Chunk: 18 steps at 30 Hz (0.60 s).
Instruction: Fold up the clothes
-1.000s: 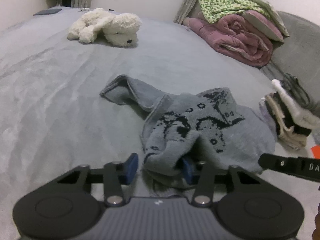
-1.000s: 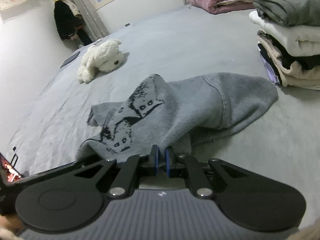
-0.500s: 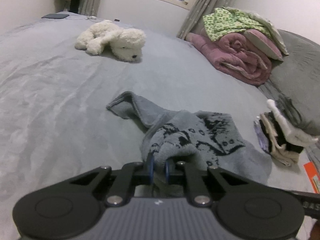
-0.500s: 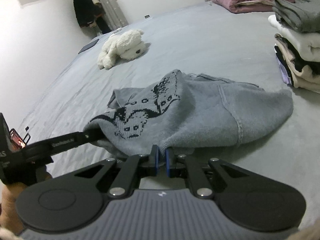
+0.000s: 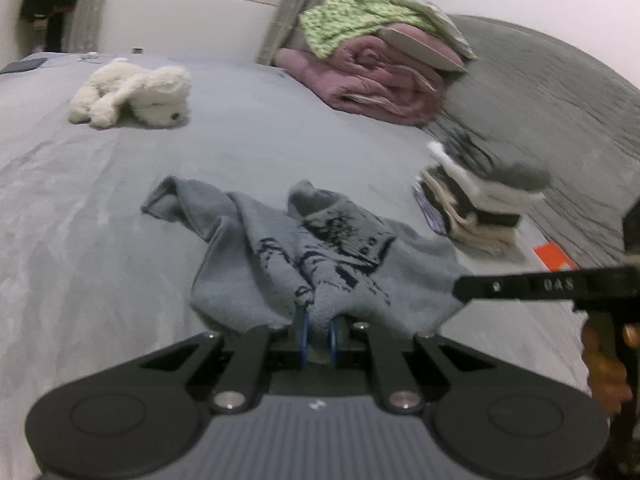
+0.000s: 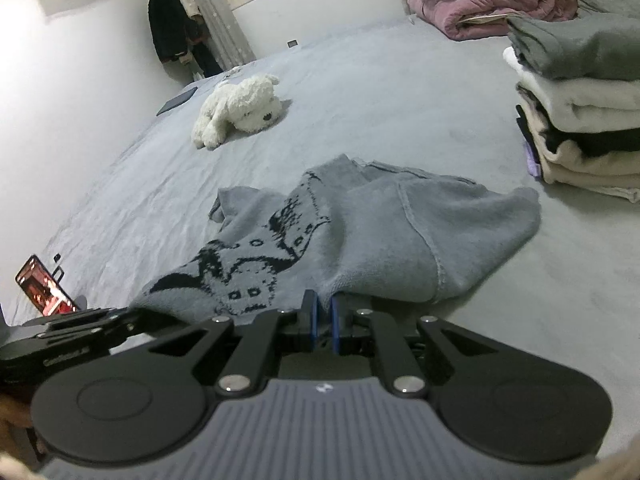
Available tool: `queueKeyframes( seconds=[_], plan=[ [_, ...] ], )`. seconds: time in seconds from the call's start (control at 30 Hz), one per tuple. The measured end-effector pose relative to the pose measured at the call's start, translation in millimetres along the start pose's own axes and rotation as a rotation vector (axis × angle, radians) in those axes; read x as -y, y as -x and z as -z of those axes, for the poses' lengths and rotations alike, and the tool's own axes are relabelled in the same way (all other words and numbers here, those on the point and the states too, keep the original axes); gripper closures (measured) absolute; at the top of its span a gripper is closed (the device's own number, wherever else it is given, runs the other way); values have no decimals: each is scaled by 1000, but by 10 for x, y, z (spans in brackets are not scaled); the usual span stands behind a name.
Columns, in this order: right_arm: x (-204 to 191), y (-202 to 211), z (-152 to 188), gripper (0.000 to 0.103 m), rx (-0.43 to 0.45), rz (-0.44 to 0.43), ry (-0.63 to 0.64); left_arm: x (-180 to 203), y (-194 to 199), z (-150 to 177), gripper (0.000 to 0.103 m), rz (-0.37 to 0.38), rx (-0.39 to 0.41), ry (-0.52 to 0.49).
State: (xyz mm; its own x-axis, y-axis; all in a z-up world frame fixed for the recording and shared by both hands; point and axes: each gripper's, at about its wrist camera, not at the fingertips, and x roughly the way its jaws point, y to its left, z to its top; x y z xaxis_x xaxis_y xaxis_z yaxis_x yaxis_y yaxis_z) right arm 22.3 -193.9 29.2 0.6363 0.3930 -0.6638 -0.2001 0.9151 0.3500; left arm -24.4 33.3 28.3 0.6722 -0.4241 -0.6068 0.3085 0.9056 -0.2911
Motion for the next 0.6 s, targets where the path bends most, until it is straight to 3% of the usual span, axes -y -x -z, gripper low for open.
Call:
queueKeyframes(
  seconds=[0.27,0.4,0.5,0.6],
  plan=[
    [77,137,192,93,-29,-7,20,123,116,327,94,22,-81,-88],
    [84,123,235,93,-50,-7,26,128,86,387,94,0,-98,-105],
    [64,116,259,93,-62,-10,38,76,98,325,94,-23,-73,-86],
    [-18,94,244,93,-70,-33,60,-1,159,178,94,-73,1,-69]
  ],
)
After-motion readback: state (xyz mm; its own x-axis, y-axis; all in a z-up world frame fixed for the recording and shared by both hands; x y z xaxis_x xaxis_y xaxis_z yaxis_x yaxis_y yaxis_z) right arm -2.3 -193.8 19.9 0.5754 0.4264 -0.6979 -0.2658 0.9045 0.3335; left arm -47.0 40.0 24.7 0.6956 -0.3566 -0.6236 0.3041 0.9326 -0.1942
